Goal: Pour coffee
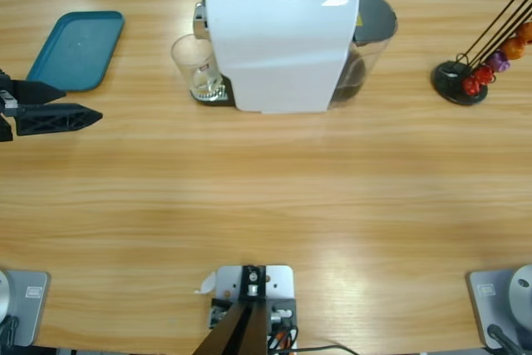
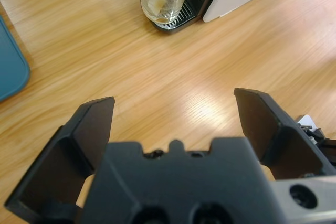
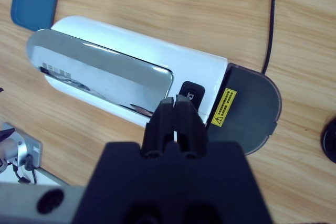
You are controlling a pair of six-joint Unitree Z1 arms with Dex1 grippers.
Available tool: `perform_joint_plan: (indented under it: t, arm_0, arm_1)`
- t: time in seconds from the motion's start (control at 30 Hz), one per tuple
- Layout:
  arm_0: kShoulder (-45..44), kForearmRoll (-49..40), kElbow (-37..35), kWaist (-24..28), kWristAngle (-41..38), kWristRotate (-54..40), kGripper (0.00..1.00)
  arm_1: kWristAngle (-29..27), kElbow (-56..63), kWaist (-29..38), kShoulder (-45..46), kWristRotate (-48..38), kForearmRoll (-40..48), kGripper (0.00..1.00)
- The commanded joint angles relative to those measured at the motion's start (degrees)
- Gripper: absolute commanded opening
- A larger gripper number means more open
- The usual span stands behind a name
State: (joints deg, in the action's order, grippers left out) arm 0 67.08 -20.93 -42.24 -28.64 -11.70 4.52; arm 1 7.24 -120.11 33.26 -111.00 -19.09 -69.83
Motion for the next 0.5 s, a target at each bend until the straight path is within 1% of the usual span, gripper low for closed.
perform_joint_plan:
  t: [0.03, 0.5]
  arm_0:
    - [3.87, 1.61, 2.11, -0.54, -0.96, 0.23, 0.991]
    - [3.94, 1.68, 2.02, -0.63, -1.04, 0.05, 0.991]
  arm_1:
    - [-2.53, -0.63, -0.81, -2.83, -0.52, -0.48, 0.000]
    - [-2.09, 0.05, -1.44, -3.68, -0.15, -0.48, 0.000]
